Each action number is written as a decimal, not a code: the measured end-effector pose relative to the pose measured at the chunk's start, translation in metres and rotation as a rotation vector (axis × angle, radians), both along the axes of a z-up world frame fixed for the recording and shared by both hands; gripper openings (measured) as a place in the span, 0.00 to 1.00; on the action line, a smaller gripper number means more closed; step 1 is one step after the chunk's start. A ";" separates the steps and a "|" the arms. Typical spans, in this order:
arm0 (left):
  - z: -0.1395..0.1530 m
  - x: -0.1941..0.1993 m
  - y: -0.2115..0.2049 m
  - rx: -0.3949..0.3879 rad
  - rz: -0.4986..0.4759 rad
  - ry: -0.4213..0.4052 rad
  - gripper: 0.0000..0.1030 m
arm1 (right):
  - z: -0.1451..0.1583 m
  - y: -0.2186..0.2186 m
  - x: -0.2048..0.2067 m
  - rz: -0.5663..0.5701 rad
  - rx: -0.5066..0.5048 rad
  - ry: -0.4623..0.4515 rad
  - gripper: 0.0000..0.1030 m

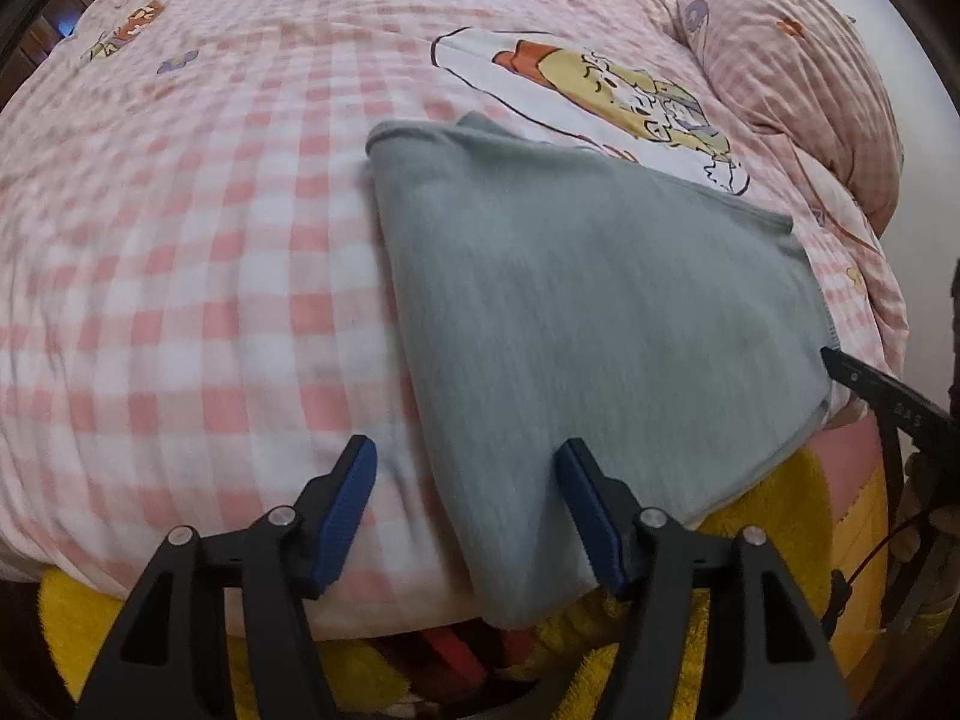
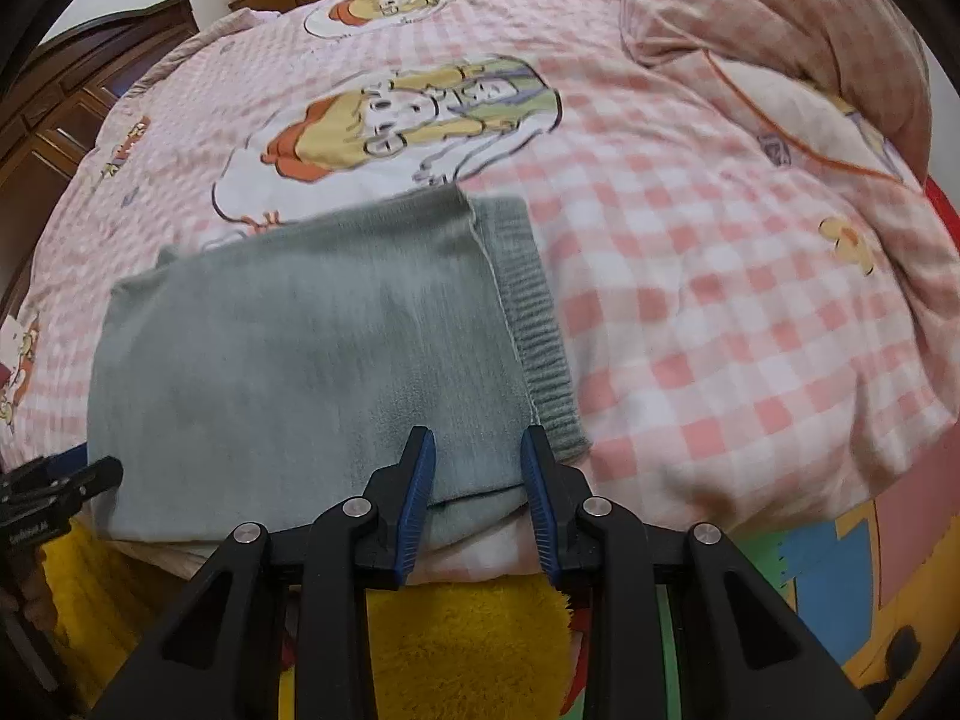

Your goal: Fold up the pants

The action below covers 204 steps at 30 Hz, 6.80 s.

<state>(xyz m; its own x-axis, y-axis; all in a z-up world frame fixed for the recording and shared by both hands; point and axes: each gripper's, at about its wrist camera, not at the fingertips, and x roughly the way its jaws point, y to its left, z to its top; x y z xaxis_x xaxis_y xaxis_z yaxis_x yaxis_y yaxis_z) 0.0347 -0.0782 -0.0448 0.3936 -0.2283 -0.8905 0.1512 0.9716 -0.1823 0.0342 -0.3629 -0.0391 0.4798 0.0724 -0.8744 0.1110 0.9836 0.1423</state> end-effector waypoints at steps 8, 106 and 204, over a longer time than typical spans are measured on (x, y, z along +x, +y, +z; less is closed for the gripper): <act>0.001 -0.009 0.001 0.009 -0.030 -0.002 0.66 | 0.002 0.002 -0.005 -0.019 0.000 0.011 0.30; -0.002 0.014 -0.006 -0.046 0.004 -0.022 0.58 | 0.021 0.099 -0.036 0.058 0.117 0.028 0.48; 0.087 0.028 -0.167 -0.012 -0.274 -0.123 0.44 | 0.024 -0.057 -0.066 -0.216 0.134 -0.053 0.48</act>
